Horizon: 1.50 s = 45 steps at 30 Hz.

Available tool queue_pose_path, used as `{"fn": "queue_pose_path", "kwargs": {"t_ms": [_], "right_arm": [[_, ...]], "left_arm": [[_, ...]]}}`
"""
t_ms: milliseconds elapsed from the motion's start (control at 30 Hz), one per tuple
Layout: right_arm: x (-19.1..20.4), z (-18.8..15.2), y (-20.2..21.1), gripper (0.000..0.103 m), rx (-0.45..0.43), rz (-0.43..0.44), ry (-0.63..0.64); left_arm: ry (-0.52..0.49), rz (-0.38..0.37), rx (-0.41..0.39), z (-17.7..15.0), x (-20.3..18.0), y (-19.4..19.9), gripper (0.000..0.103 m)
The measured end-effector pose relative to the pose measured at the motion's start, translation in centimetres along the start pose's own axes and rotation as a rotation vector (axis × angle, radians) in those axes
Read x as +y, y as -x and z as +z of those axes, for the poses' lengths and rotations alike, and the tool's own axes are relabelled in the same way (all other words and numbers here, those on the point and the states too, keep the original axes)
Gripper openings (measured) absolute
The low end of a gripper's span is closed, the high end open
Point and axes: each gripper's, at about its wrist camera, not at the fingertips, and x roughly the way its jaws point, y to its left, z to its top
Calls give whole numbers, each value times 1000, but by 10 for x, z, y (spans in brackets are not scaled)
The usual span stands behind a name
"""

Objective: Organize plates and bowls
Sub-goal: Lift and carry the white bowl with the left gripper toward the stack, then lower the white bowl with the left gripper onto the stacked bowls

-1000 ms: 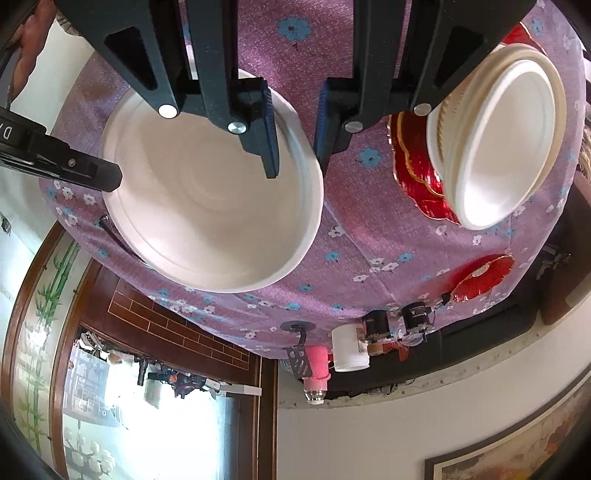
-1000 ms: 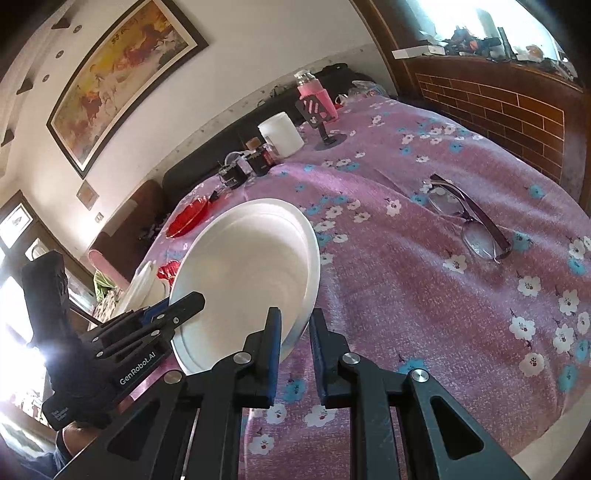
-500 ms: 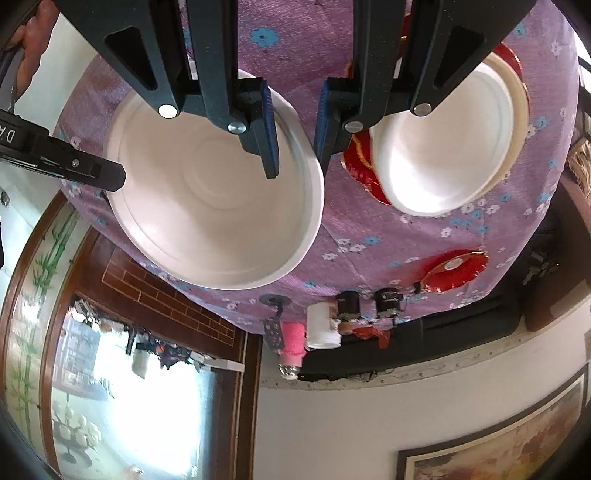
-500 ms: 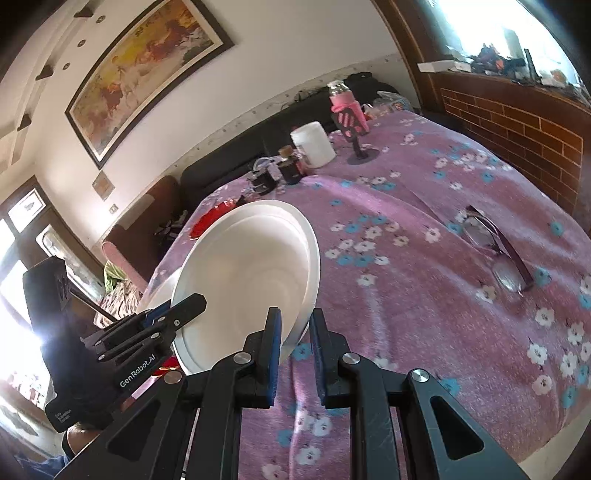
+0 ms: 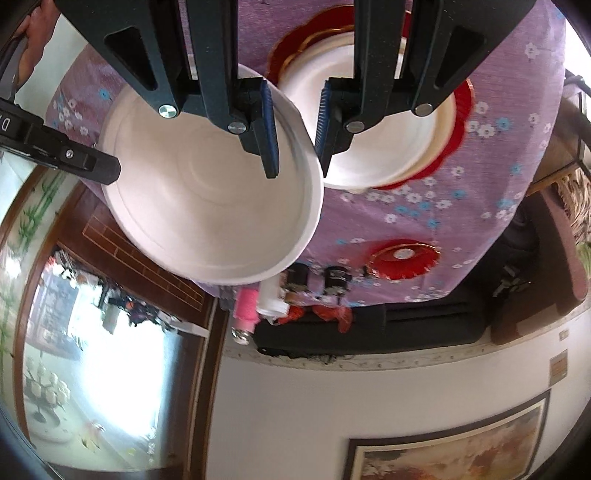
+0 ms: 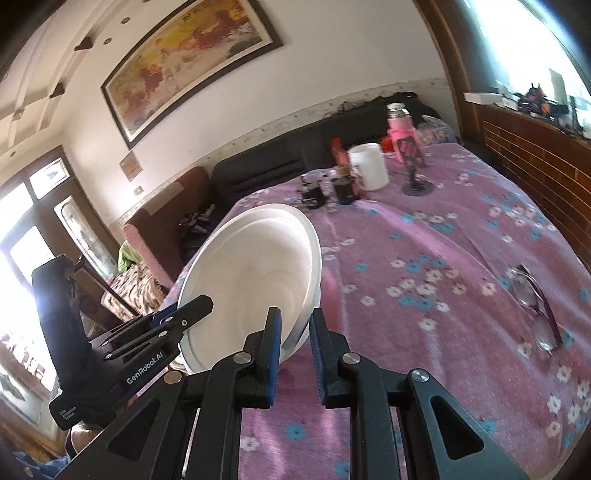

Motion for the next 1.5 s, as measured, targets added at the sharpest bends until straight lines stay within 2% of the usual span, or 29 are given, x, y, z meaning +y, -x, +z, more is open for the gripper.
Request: {"fn": "queue_pose_path", "kwargs": {"t_ms": [233, 800, 1500], "right_arm": [[29, 6, -19, 17, 19, 45, 41], [79, 3, -68, 18, 102, 129, 111], [74, -8, -94, 18, 170, 112, 71]], "left_arm": [[49, 43, -28, 4, 32, 13, 18], [137, 138, -20, -8, 99, 23, 18], [141, 145, 43, -19, 106, 4, 18]]}}
